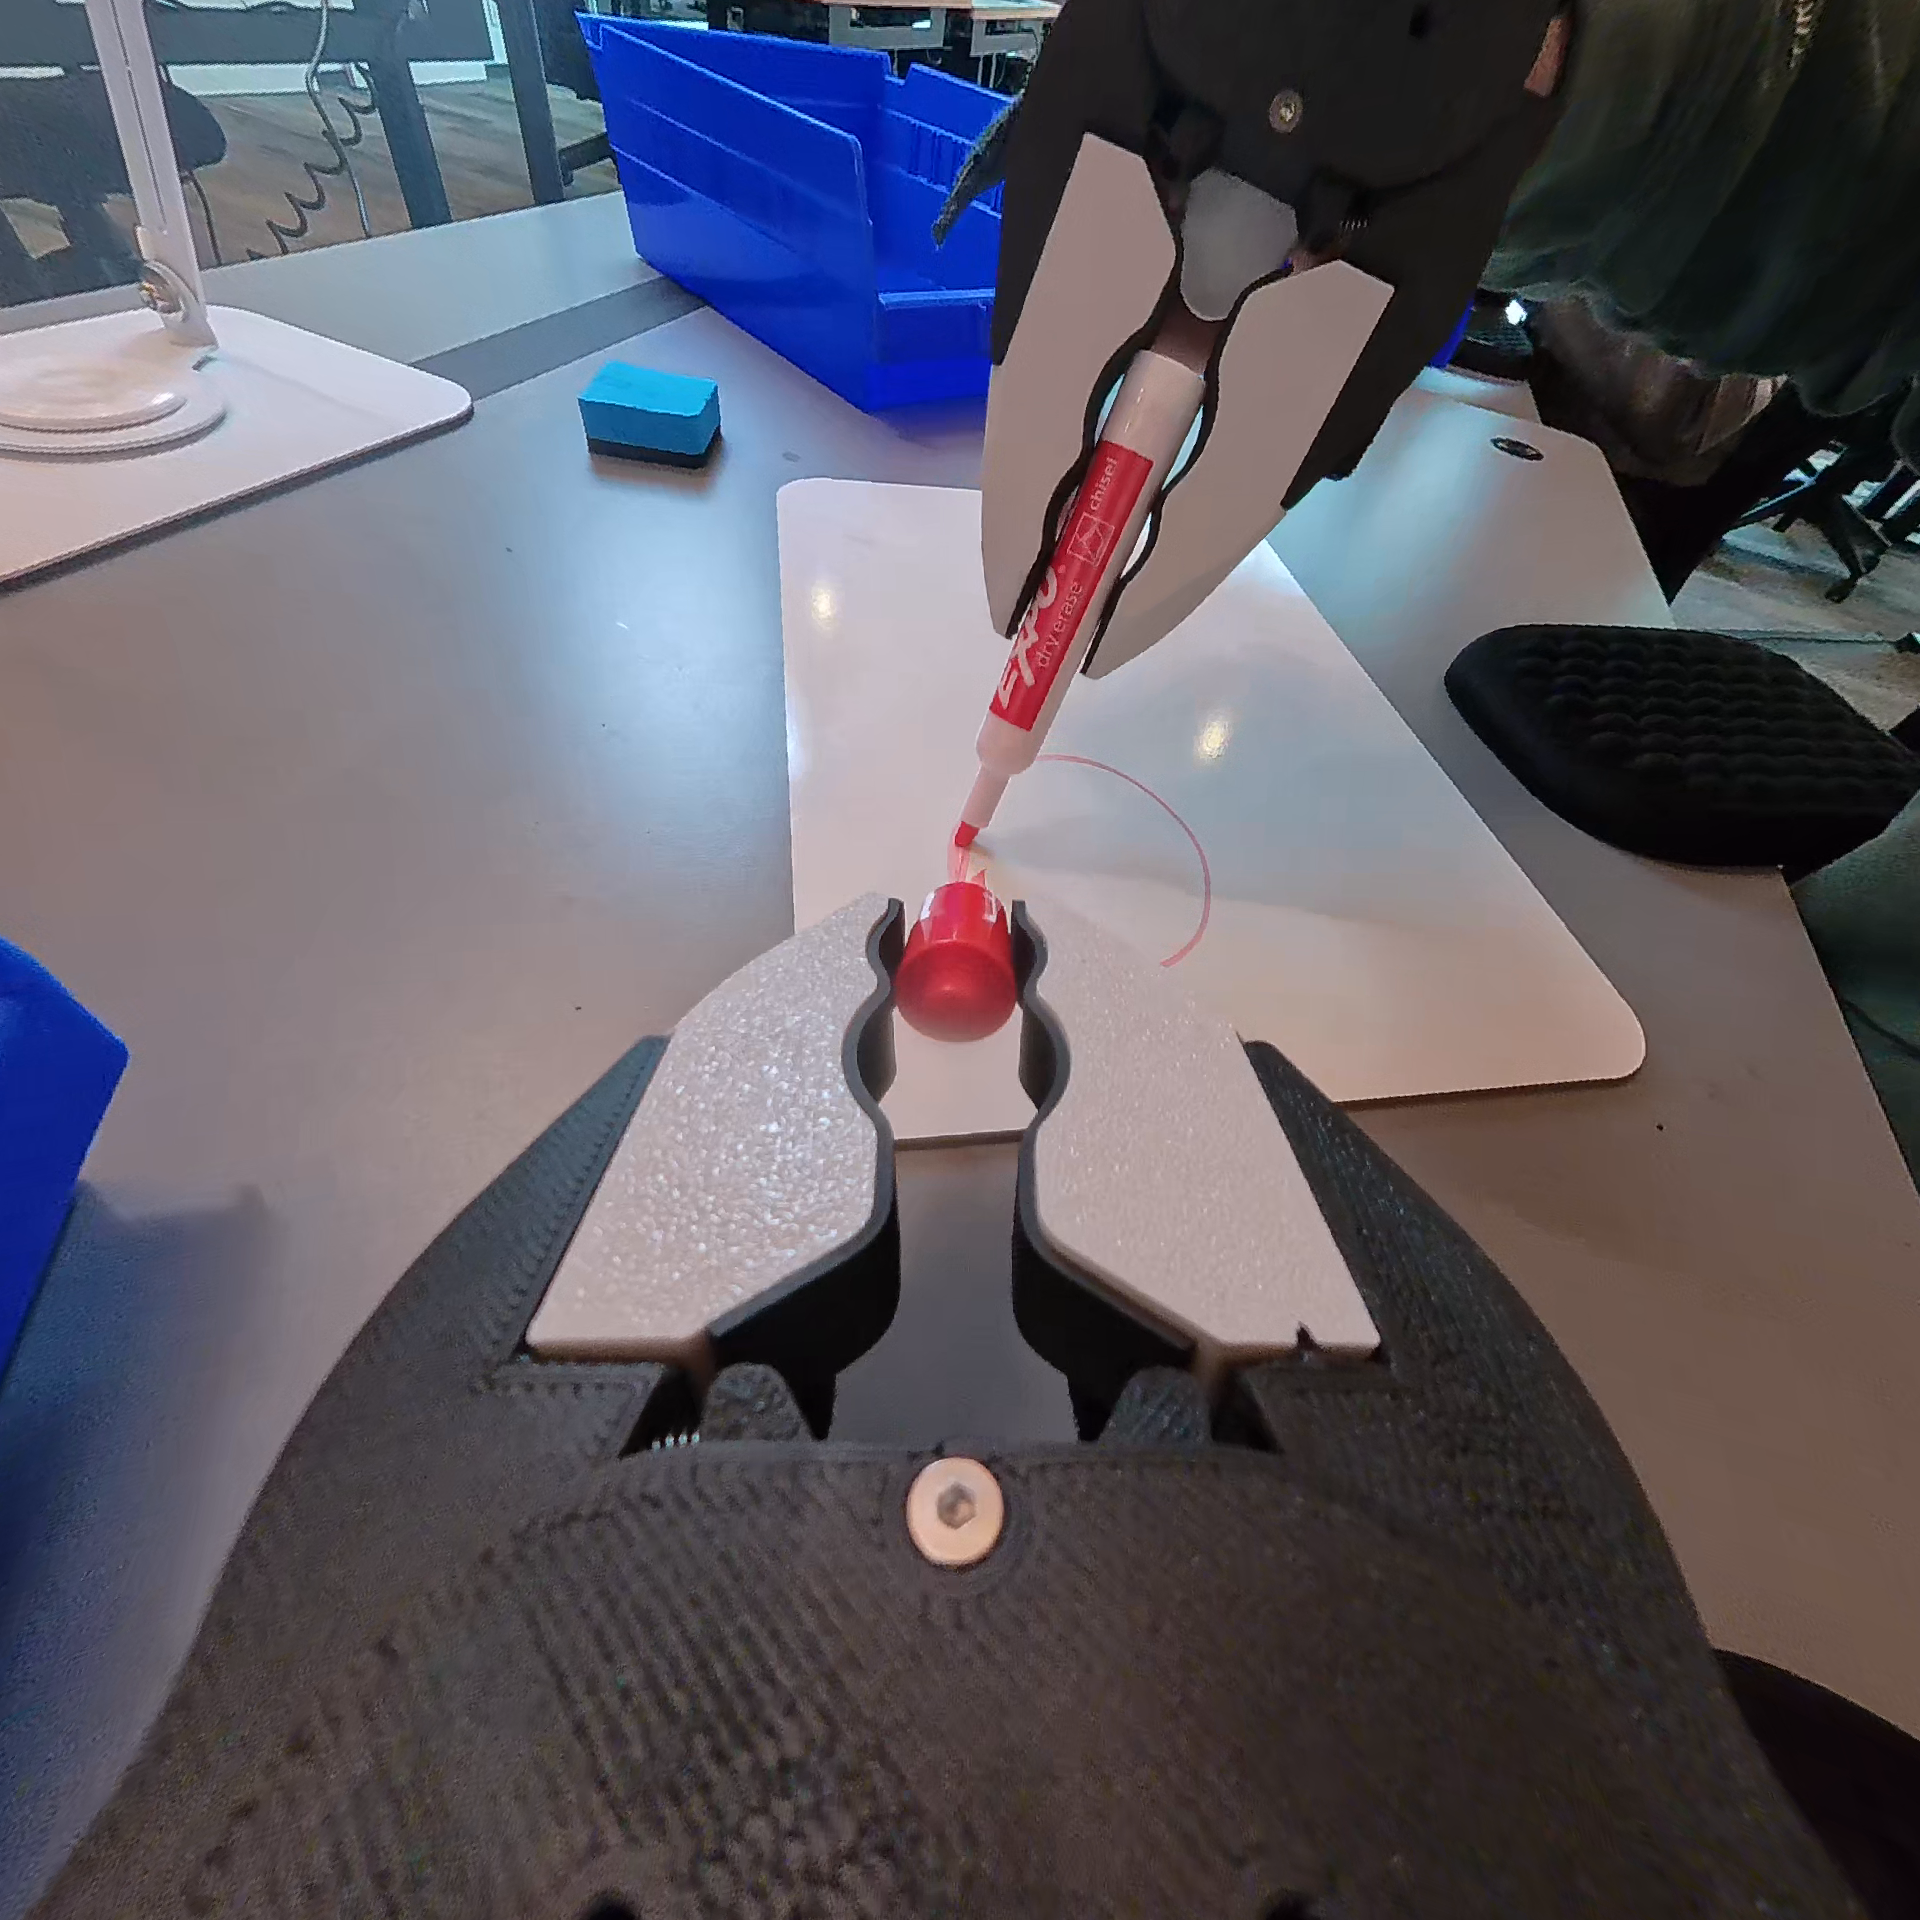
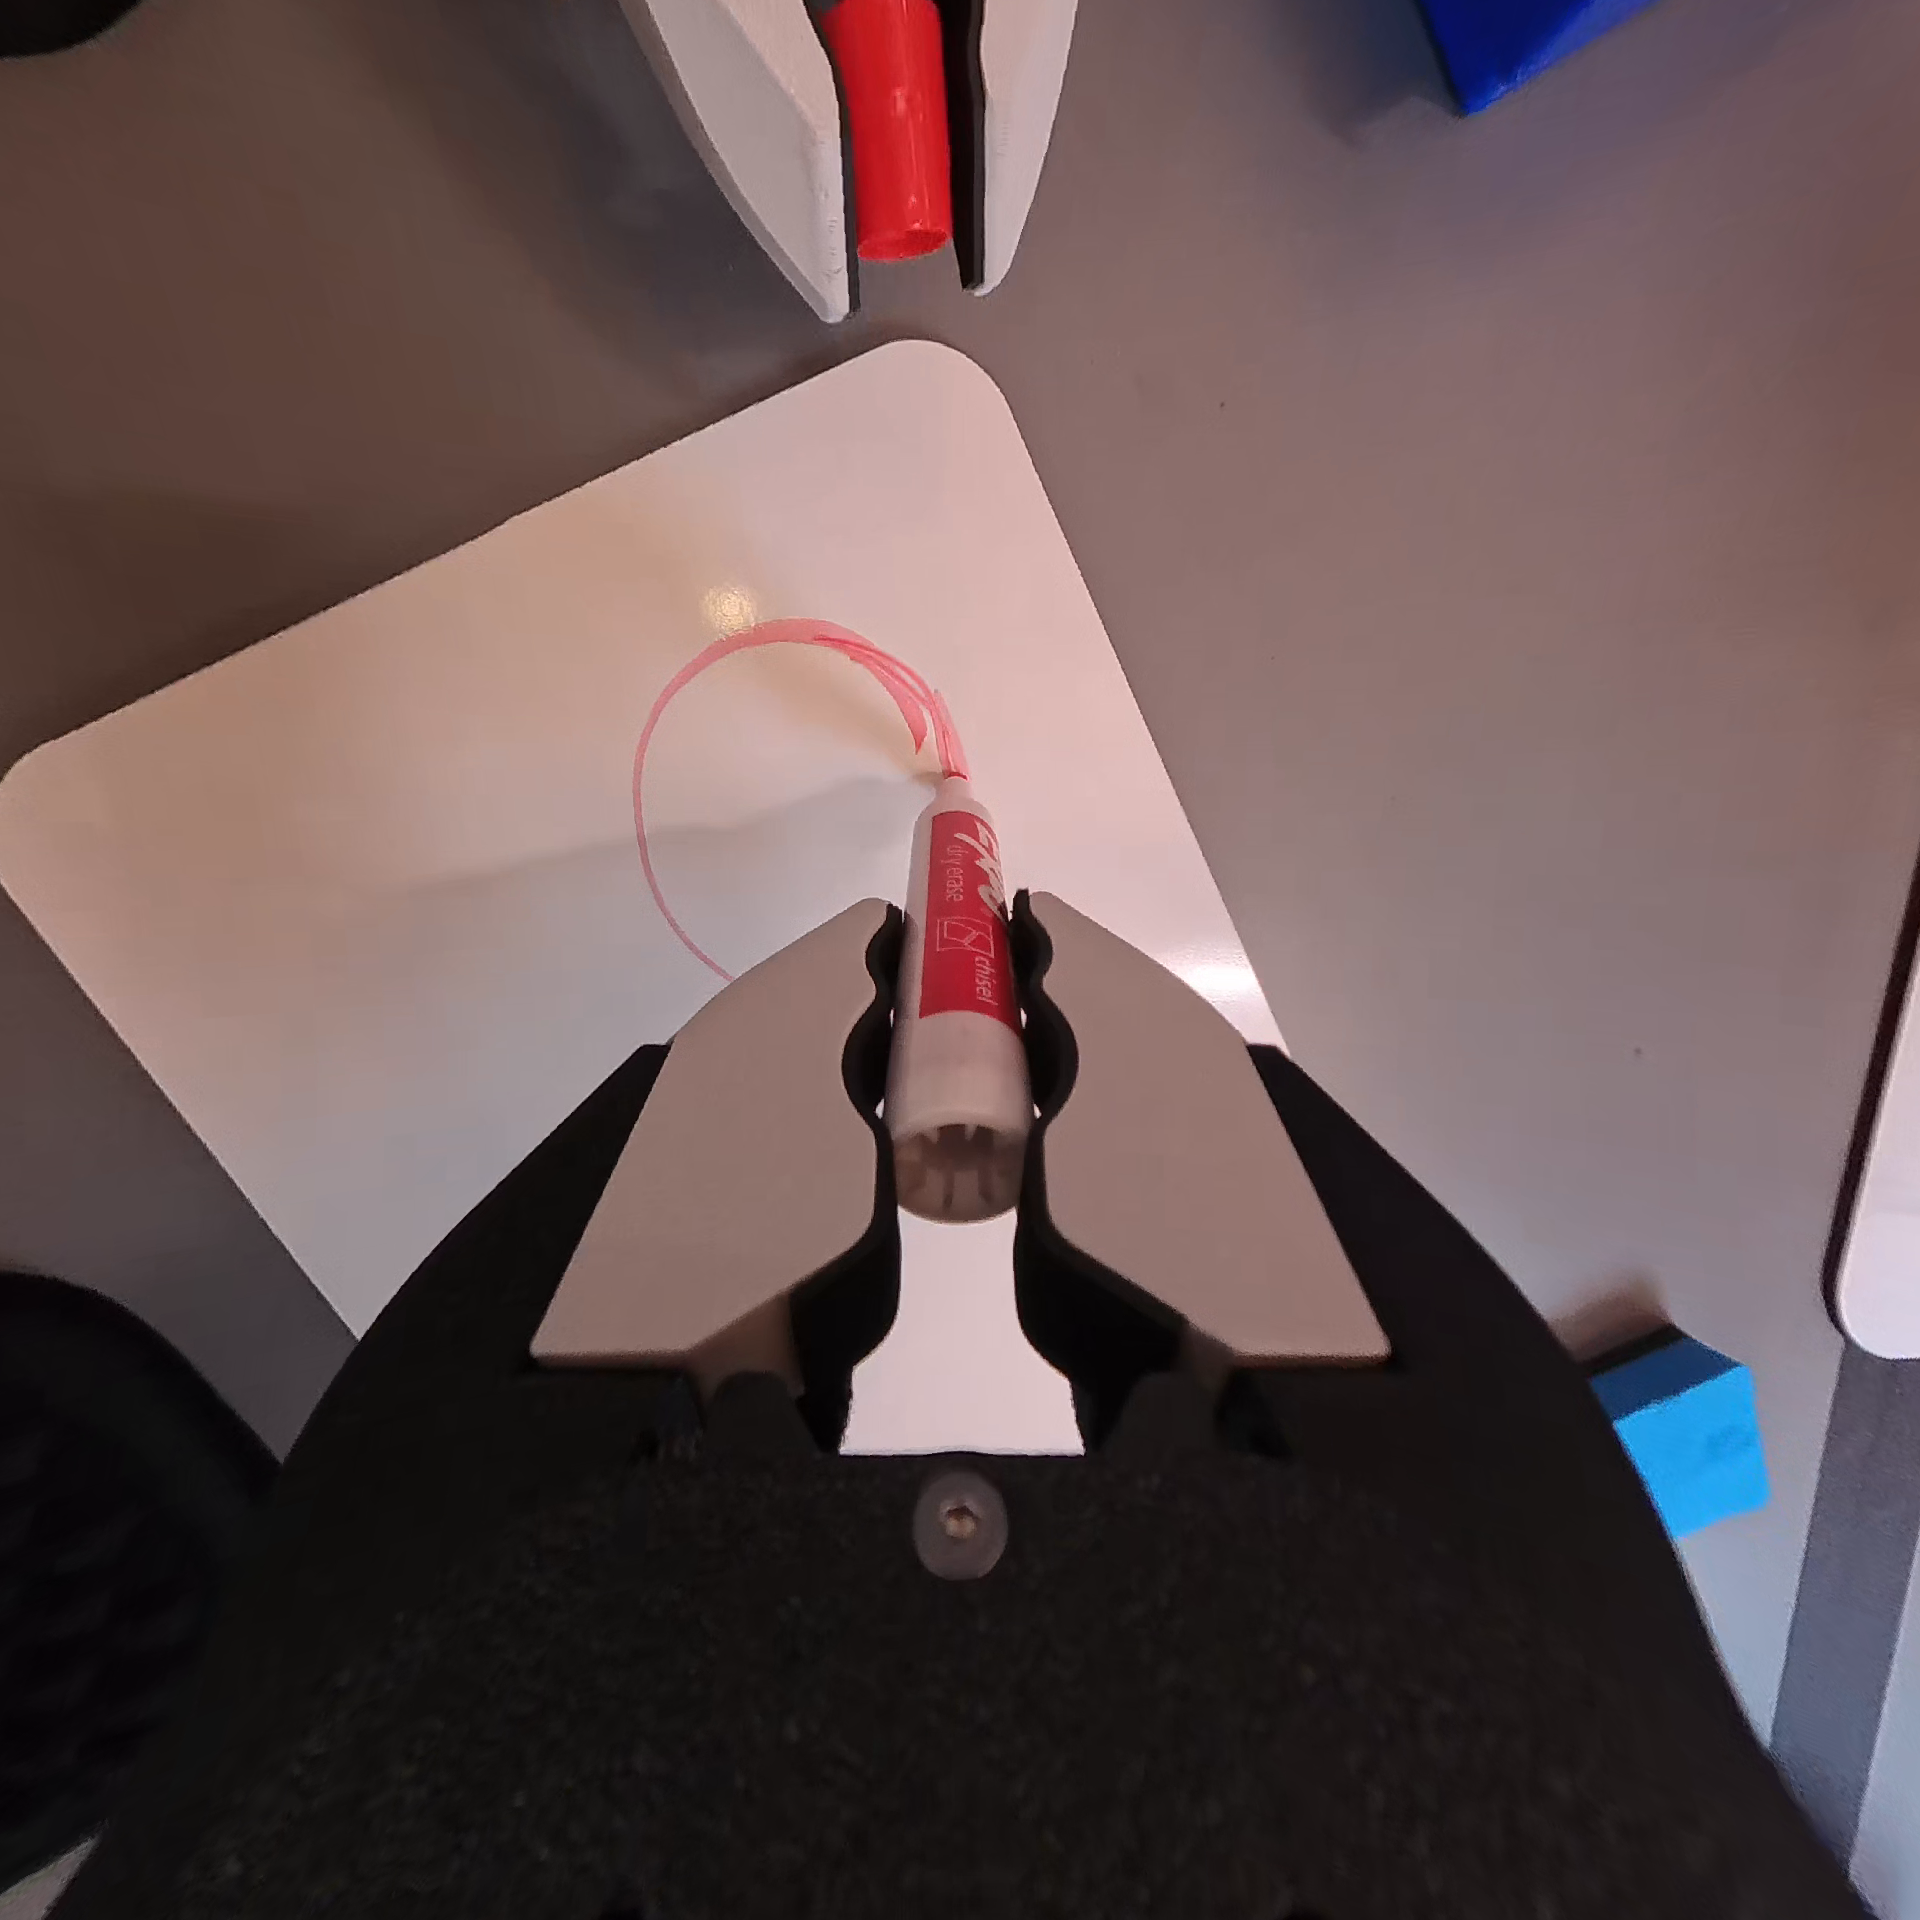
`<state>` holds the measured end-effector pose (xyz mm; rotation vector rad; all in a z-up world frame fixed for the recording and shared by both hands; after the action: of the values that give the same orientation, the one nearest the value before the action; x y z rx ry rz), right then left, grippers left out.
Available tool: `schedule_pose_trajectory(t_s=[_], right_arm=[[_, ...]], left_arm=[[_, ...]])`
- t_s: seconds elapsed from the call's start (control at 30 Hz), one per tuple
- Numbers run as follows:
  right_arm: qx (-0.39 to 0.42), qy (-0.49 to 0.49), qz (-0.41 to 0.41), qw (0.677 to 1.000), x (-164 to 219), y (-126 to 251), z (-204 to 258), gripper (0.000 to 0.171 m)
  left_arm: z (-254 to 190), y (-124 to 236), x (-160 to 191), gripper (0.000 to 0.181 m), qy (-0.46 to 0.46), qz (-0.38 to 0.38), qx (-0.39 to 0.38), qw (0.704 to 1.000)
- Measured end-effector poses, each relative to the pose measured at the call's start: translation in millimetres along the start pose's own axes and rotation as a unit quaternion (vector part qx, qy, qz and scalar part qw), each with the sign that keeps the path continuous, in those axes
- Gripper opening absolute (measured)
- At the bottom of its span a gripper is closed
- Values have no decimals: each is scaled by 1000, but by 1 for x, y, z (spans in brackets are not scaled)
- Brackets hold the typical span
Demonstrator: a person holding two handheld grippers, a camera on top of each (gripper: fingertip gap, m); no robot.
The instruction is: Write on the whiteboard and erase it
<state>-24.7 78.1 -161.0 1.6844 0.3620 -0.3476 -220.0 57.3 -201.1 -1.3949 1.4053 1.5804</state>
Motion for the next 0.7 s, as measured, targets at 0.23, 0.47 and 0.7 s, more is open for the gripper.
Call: schedule_pose_trajectory(t_s=[0.23,0.47,0.7], right_arm=[[0,3,-4,1000,-4,-2,0,20],[-18,18,-17,1000,-17,-9,6,20],[-44,35,-27,998,-27,-12,19,20]], left_arm=[[0,0,0,19,-1,0,0,1000],[0,0,0,19,-1,1,1,1000],[0,0,0,19,-1,1,1,1000]])
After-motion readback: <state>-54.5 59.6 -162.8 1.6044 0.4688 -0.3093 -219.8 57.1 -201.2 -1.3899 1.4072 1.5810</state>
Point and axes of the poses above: each gripper's, where its closed fingertips meet, y back along the fingers, x out of its underside, z = x × y across the jaws, the point moved 8 cm from there along y, back along the fingers, and after that the axes turned 2 degrees about -y, right-handed, at the moved point
